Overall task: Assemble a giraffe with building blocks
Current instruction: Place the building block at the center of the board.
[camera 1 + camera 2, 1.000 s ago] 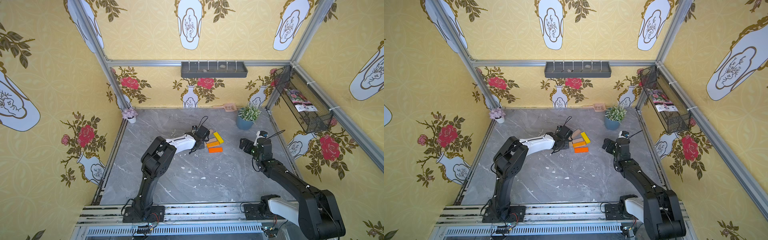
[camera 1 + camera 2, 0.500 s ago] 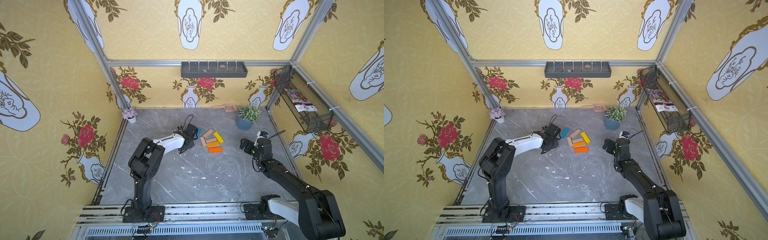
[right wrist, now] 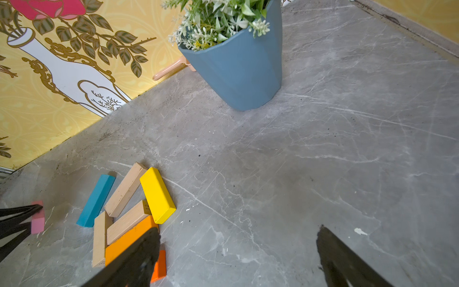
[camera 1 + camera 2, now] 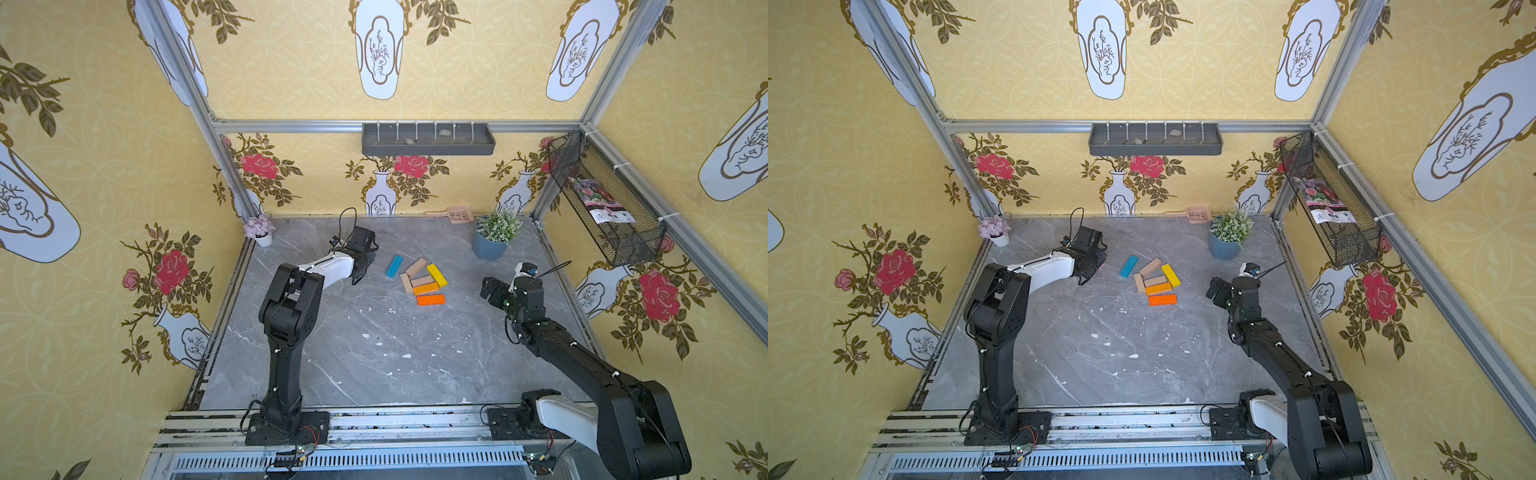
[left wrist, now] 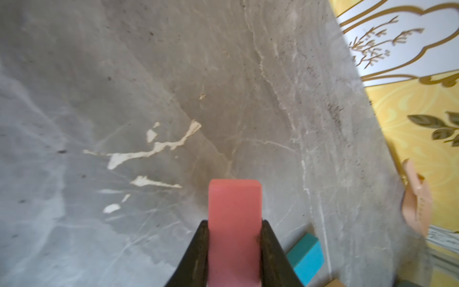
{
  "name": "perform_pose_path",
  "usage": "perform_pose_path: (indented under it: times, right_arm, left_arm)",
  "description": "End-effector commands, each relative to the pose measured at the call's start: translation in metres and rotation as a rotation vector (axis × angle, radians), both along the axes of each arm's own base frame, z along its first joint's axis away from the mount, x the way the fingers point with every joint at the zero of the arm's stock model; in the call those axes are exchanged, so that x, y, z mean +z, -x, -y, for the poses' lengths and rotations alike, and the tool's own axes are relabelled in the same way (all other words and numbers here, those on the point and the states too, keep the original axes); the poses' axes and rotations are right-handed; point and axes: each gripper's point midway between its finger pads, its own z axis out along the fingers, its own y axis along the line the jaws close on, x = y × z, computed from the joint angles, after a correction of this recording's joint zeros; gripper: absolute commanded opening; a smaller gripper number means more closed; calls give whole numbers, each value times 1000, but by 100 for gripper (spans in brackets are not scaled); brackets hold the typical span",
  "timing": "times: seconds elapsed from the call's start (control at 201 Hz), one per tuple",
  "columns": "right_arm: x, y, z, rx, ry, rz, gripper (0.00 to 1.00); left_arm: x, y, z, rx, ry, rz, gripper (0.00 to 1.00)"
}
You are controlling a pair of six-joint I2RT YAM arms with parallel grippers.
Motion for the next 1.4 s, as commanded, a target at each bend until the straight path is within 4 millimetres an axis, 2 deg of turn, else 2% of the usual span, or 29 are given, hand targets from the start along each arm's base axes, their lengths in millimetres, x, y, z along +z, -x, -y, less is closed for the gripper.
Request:
perform_pose_path:
  times: [0.0, 0.09, 0.254, 0.513, 0.712, 0.876, 1.066, 1.111, 1.195, 1.305, 1.394]
  right_arm:
    - [1, 0, 3, -12, 8, 5, 98]
    - [1, -1, 2, -10, 9, 10, 97]
    - [-3, 0, 4, -18, 16, -2, 98]
    - [-6, 0, 4, -20, 13, -8, 98]
    - [-7, -1, 3, -16, 9, -11, 97]
    - [-6, -2, 2, -13, 6, -6, 97]
    - [-6, -3, 1, -8, 7, 4, 97]
    - [-4, -3, 1, -4, 6, 10, 98]
    - [-1, -3, -1, 4, 13, 25, 98]
    - [0, -3, -3, 14, 19, 38, 98]
    - [1, -3, -8, 34, 33, 44, 98]
  left_arm:
    - [7, -17, -3, 113, 25, 57, 28]
    - [6, -17, -6, 158, -6, 51, 28]
    - [7, -14, 2, 187, -56, 49, 30]
    - [-9, -8, 7, 266, -88, -6, 31]
    - [-16, -8, 4, 320, -94, -21, 34]
    - [-20, -12, 8, 325, -79, -35, 38]
    - [-17, -12, 9, 319, -76, -27, 60]
    - [-13, -10, 9, 317, -75, -24, 67]
    - [5, -3, 3, 307, -98, -1, 75]
    - [61, 10, -15, 251, -190, 96, 79]
    - [112, 9, -11, 35, -230, 220, 84]
